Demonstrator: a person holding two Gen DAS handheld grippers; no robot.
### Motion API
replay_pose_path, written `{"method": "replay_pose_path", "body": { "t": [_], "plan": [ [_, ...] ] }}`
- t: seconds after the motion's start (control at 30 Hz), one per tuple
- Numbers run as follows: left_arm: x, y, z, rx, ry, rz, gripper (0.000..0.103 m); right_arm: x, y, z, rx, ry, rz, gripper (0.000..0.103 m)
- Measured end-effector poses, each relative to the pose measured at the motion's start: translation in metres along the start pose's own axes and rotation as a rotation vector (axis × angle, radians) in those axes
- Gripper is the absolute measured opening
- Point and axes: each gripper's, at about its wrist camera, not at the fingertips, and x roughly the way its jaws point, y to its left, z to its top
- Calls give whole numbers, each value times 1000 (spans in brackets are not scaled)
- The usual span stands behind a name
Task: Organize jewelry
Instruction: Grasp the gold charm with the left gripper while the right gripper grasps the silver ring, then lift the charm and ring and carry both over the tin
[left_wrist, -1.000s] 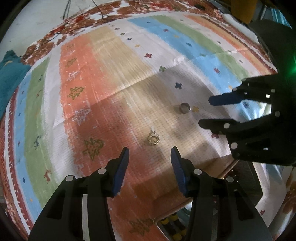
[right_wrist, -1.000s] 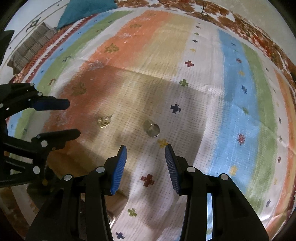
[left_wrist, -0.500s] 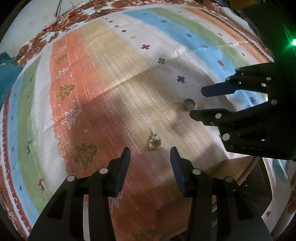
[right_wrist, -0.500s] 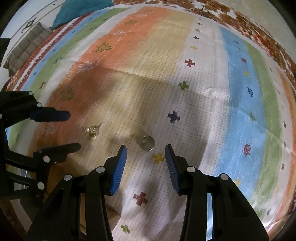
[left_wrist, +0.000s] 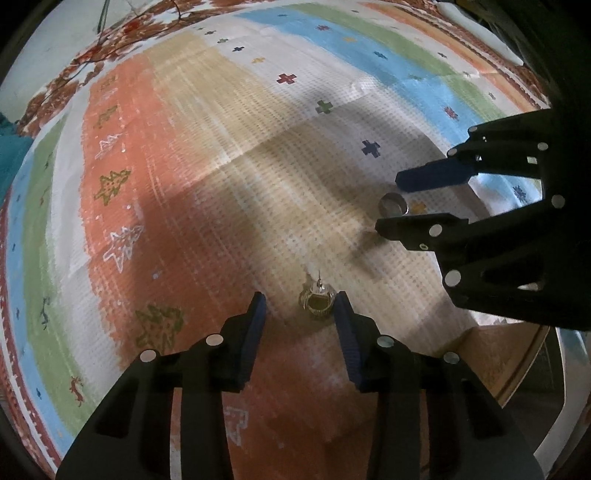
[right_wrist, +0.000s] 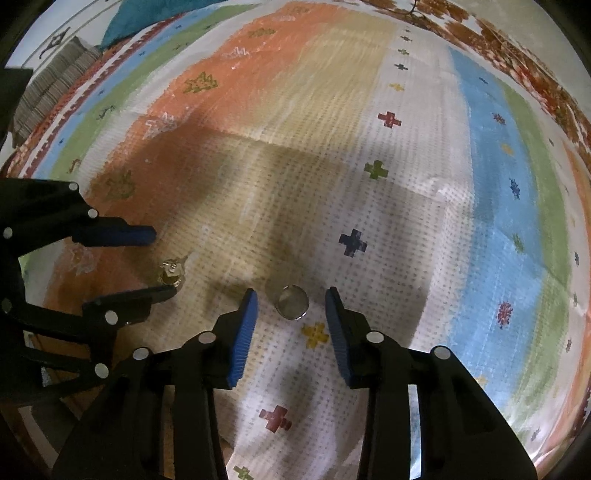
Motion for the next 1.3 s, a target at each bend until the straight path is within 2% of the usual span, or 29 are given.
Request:
{"method": "replay_pose_path", "body": {
  "t": [0.07, 0.2, 0.27, 0.3, 1.0, 1.3],
  "plan": [
    [2, -2, 2, 7, 1, -4, 33, 0, 0, -1, 2, 2, 0, 31],
    [4, -6, 3, 14, 14, -12, 16, 1, 0, -1, 8, 6, -1, 27],
    [4, -8, 3, 19, 15, -1, 16, 1, 1, 0, 10, 3, 6, 19],
    [3, -9, 3, 28, 14, -4, 16, 0, 2, -1, 9, 2, 7, 19],
    [-23, 1, -7, -48, -28, 20, 16, -11, 5, -2, 42, 4, -41, 19],
    [-47, 9, -11, -161, -68, 69, 16, -23, 4, -4, 102, -12, -77, 19]
  ]
}}
